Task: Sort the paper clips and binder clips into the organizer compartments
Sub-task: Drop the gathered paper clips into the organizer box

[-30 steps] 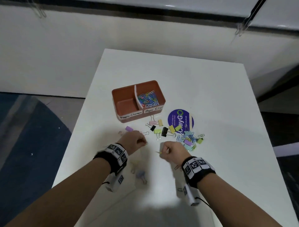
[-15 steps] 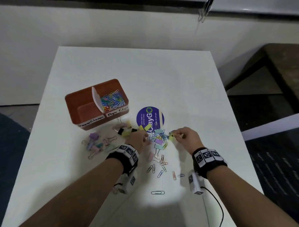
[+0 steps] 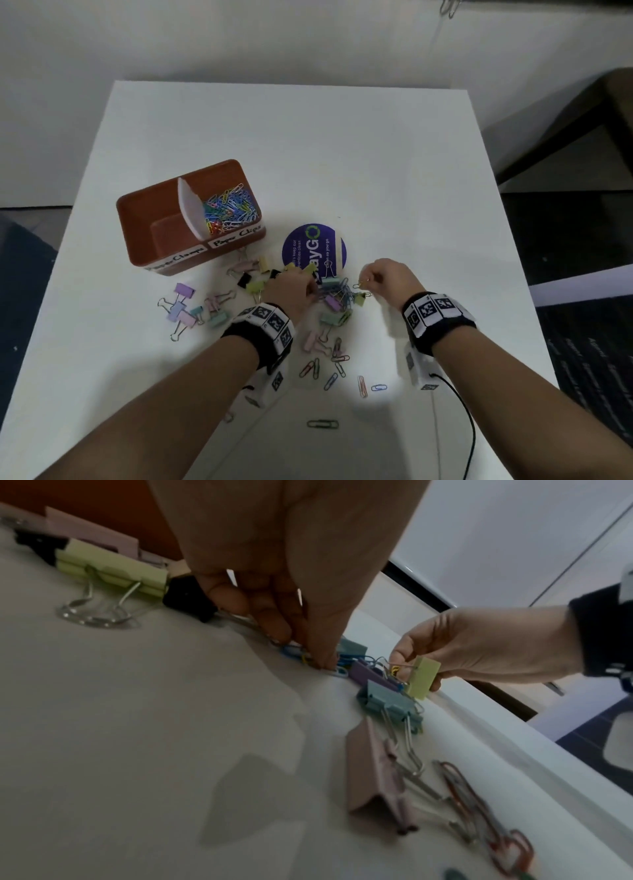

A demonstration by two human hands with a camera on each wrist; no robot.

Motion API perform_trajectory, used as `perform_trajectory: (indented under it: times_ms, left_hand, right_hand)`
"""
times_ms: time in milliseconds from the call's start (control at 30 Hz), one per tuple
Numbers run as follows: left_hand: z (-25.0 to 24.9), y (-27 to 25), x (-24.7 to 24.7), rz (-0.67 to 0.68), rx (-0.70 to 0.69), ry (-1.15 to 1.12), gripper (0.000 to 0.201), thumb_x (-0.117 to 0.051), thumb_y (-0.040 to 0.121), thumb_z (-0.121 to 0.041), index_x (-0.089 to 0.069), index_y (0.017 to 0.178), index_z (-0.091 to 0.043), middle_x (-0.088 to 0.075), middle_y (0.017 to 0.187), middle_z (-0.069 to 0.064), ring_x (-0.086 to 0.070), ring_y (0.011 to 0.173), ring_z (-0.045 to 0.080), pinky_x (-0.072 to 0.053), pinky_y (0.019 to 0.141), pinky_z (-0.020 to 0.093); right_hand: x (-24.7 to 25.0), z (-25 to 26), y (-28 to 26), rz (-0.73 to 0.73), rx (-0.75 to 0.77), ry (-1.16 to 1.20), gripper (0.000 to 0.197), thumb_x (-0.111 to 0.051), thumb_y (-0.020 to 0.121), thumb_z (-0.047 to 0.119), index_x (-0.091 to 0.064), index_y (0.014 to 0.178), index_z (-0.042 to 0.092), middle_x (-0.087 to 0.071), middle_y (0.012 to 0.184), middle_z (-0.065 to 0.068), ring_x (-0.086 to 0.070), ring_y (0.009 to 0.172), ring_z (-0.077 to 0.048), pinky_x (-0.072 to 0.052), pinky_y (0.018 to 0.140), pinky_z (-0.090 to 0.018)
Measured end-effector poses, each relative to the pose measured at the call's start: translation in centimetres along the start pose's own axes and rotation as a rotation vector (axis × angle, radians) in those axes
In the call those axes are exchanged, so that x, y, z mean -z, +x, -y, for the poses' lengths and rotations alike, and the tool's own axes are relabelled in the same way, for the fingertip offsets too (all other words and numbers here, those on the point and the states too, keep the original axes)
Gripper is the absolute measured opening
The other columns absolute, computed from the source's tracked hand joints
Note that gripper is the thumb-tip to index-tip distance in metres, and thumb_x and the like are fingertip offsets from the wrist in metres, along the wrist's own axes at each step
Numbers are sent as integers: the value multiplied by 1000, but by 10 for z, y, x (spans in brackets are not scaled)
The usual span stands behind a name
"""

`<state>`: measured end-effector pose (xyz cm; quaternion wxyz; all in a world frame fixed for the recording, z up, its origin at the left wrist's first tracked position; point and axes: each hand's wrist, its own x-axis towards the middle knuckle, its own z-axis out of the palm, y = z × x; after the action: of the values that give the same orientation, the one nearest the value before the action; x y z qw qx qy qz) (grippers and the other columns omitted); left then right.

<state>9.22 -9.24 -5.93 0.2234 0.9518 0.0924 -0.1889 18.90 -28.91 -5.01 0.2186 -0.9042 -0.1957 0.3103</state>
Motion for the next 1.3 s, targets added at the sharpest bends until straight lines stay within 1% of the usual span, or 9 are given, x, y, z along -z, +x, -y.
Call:
perform_trajectory:
  times_ms: [133, 400, 500, 633, 733, 867, 933, 1167, 1300]
  left_hand:
    - [2, -4, -2, -40, -31, 77, 17, -54, 88, -31, -63, 95, -19, -57, 105, 3, -55, 99, 24, -50, 84, 39]
    - [5, -17, 6, -43, -47, 12, 13, -56, 88, -30, -61, 91, -18, -68, 93, 2, -61, 90, 23, -47, 82, 34]
    - [4, -21, 8, -71, -70, -50, 18, -62, 85, -32, -61, 99, -21, -70, 89, -3, -63, 85, 18, -49, 81, 31]
    - [-3, -17, 8, -95, -83, -60, 23, -64, 84, -32, -63, 105, -23, -71, 92, -4, -63, 85, 16, -51, 79, 30]
    - [-6, -11, 4, -78, -72, -23, 25, -61, 85, -35, -64, 106, -22, -71, 95, -1, -64, 89, 20, -51, 81, 35]
    - [-9, -2, 3, -126, -67, 61, 23, -56, 86, -39, -65, 96, -20, -69, 94, 2, -63, 89, 25, -46, 75, 31]
    - [-9, 1, 4, -100, -62, 119, 22, -54, 88, -38, -63, 98, -20, -66, 100, 3, -59, 96, 26, -44, 79, 33]
    - [-4, 4, 7, -46, -28, 170, 23, -53, 89, -37, -60, 104, -20, -60, 108, 2, -55, 105, 26, -41, 88, 36]
    - [0, 1, 4, -68, -14, 172, 18, -54, 89, -35, -59, 101, -22, -60, 111, -1, -52, 108, 24, -41, 91, 38]
  right_hand:
    - [-4, 0, -5, 18, 85, -121, 16, -59, 85, 14, -67, 74, 21, -53, 86, 1, -56, 76, -18, -39, 69, -24]
    - [-22, -3, -39, 59, 123, -42, 19, -53, 84, 11, -54, 72, 26, -57, 74, 8, -52, 67, -12, -37, 64, -21]
    - [-18, -4, -41, 46, 90, -7, 7, -59, 87, 15, -62, 88, 22, -60, 78, 3, -53, 70, -14, -38, 66, -22]
    - [-13, 4, -34, -68, 37, 95, 17, -62, 88, 19, -62, 105, 21, -65, 84, -1, -60, 78, -18, -47, 74, -28]
    - [-11, 19, -23, -28, 60, 37, 23, -62, 88, 22, -62, 110, 24, -62, 86, 2, -58, 82, -18, -47, 77, -30]
    - [-11, 32, -8, 45, 67, -77, 22, -55, 89, 18, -65, 108, 23, -67, 101, -5, -60, 95, -24, -49, 82, -33]
    - [-11, 34, -4, 69, 57, -95, 22, -55, 87, 16, -66, 106, 21, -67, 105, -7, -61, 97, -26, -49, 84, -33]
    - [-19, 26, -7, 55, 65, -127, 16, -66, 86, 23, -69, 94, 11, -54, 104, -7, -55, 93, -25, -43, 79, -28]
    - [-24, 22, -15, 3, 115, -108, 7, -62, 86, 18, -67, 88, 13, -59, 100, -3, -56, 92, -22, -44, 77, -29]
